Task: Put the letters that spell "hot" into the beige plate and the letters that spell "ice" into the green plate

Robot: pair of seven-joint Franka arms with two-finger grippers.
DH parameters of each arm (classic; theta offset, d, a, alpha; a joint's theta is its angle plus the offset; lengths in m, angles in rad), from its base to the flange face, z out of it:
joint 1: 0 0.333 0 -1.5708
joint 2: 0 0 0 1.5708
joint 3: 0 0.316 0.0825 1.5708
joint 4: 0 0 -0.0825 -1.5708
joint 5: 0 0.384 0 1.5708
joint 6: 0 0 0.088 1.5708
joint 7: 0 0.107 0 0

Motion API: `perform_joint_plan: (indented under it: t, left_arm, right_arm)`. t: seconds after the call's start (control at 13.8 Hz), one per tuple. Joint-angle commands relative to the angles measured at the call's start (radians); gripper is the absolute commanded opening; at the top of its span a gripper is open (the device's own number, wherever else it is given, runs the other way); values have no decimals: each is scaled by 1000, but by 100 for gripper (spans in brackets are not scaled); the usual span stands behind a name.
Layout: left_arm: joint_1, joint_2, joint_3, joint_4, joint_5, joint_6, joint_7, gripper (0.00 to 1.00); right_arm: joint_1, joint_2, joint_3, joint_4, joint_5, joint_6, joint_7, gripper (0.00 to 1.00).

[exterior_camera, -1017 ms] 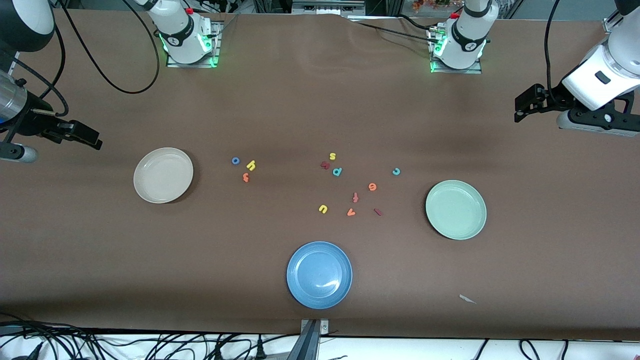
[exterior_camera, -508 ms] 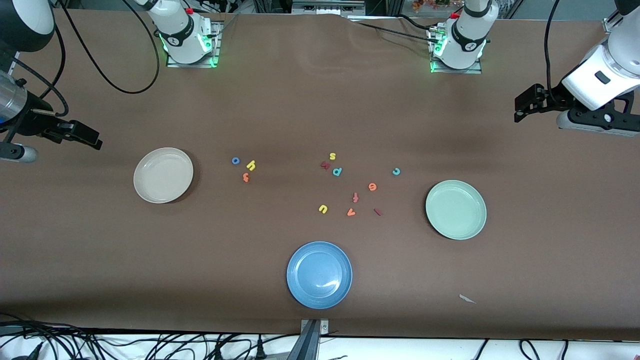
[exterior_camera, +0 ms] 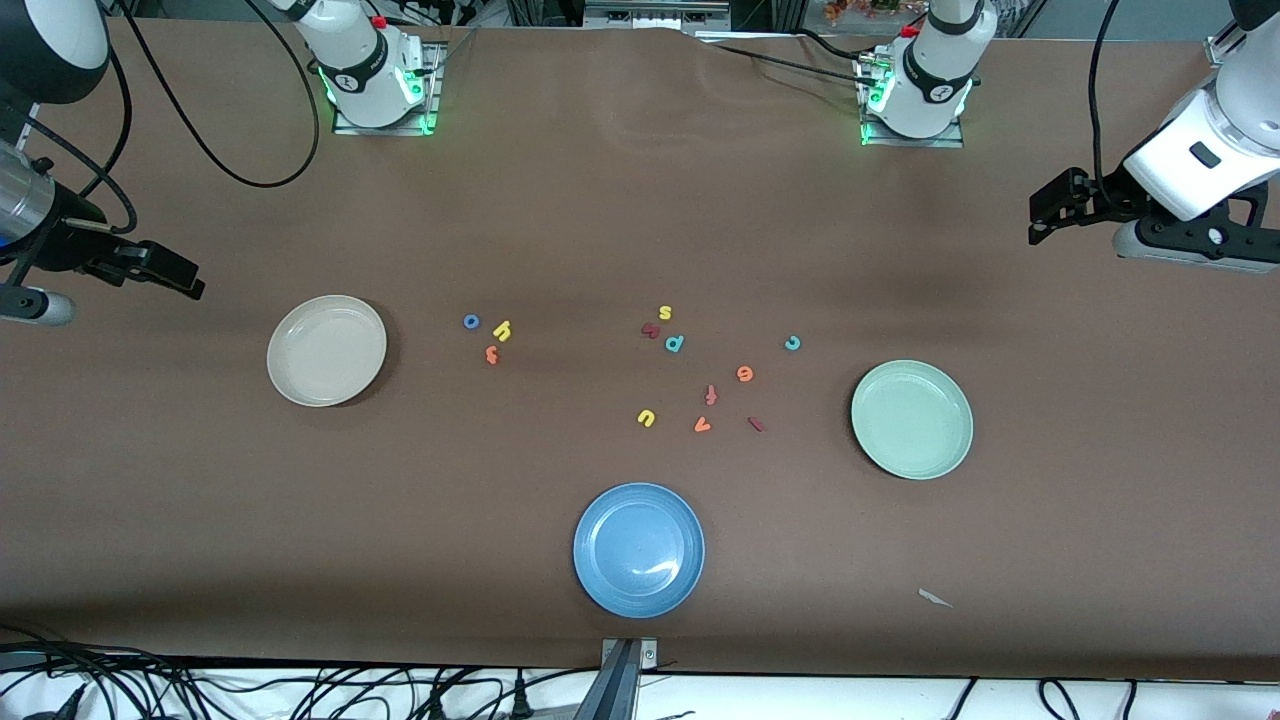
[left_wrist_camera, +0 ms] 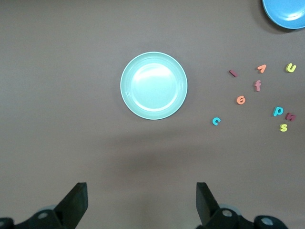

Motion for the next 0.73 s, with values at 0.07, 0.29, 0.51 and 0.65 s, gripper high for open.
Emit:
perform_joint_plan:
  t: [0.07,0.29,0.51,0.65]
  left_arm:
    - [-8,8,6,25,9,-10,19,100]
    - [-8,8,6,25,9,-10,19,100]
    - [-6,7,6,25,9,-12,19,100]
    - [-6,8,6,25,9,-12,19,100]
  right_arm:
    - [1,-2,0,-1,14,-12,8,100]
    - [1,0,0,1,7,-7,8,100]
    - [-1,0,0,1,7,-6,8,100]
    - [-1,3,0,1,3,-4,8,100]
